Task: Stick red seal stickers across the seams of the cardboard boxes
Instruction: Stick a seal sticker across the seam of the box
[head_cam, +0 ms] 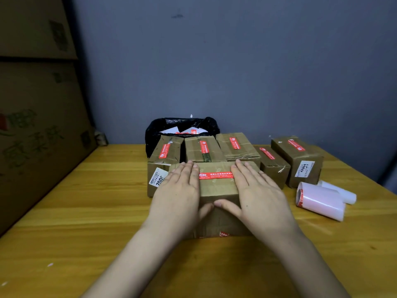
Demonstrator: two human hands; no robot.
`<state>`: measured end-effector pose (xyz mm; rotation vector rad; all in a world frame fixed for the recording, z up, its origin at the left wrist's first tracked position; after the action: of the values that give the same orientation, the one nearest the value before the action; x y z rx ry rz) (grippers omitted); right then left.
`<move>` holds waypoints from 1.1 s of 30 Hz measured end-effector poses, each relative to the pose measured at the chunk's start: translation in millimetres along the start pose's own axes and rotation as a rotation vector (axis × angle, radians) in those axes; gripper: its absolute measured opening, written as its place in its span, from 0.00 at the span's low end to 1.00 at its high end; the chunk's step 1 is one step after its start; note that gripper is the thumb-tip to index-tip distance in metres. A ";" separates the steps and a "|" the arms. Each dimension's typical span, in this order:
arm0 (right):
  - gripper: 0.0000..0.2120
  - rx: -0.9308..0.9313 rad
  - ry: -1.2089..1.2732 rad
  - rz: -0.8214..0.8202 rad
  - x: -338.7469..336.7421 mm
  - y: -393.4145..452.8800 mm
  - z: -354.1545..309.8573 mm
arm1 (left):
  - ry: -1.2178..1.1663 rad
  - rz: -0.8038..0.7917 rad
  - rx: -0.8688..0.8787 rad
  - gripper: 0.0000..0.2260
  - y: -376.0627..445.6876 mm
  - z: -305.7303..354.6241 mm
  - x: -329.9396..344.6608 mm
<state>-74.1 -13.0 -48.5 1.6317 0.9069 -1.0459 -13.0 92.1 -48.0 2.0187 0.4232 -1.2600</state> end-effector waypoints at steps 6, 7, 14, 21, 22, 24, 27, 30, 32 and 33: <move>0.43 0.054 0.014 0.070 3.0 -1.1 9.0 | 0.006 0.063 -0.045 0.41 -6.4 -8.8 1.4; 0.42 0.056 0.021 0.060 5.2 -1.9 10.0 | 0.007 0.084 -0.049 0.41 -6.0 -10.1 4.0; 0.42 0.028 0.006 0.117 2.4 -6.0 12.3 | -0.051 0.117 -0.044 0.39 -7.8 -15.9 9.3; 0.44 0.158 0.152 0.221 -0.5 -14.9 22.4 | -0.186 0.160 -0.122 0.41 -12.3 -23.3 7.9; 0.46 0.167 0.159 0.212 0.6 -15.1 23.3 | -0.222 0.168 -0.136 0.42 -13.4 -25.1 8.1; 0.49 0.181 0.197 0.166 2.9 -15.1 24.2 | -0.273 0.190 -0.117 0.42 -14.5 -26.3 7.2; 0.50 0.175 0.250 0.205 -4.3 -17.1 23.8 | -0.299 0.227 -0.069 0.42 -14.0 -28.6 5.5; 0.48 0.194 0.298 0.244 -10.3 -20.5 27.5 | -0.435 0.279 -0.075 0.38 -16.3 -36.6 -0.1; 0.48 0.204 0.339 0.274 -17.3 -21.2 29.7 | -0.562 0.320 -0.094 0.36 -18.1 -43.9 -3.7; 0.47 0.209 0.363 0.289 -22.1 -21.5 31.2 | -0.628 0.333 -0.105 0.35 -18.1 -47.1 -6.3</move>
<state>-108.3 -39.2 -40.2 2.1021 0.7779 -0.6732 3.6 138.9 -36.7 1.4255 -0.1401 -1.5231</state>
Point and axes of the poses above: each hand's wrist, its own y-axis towards the middle knuckle, its own x-axis out of the palm, z = x × y, the point moved 8 cm from there along y, towards the middle knuckle, and after that the axes turned 14 degrees about y, right-handed, at the moved point
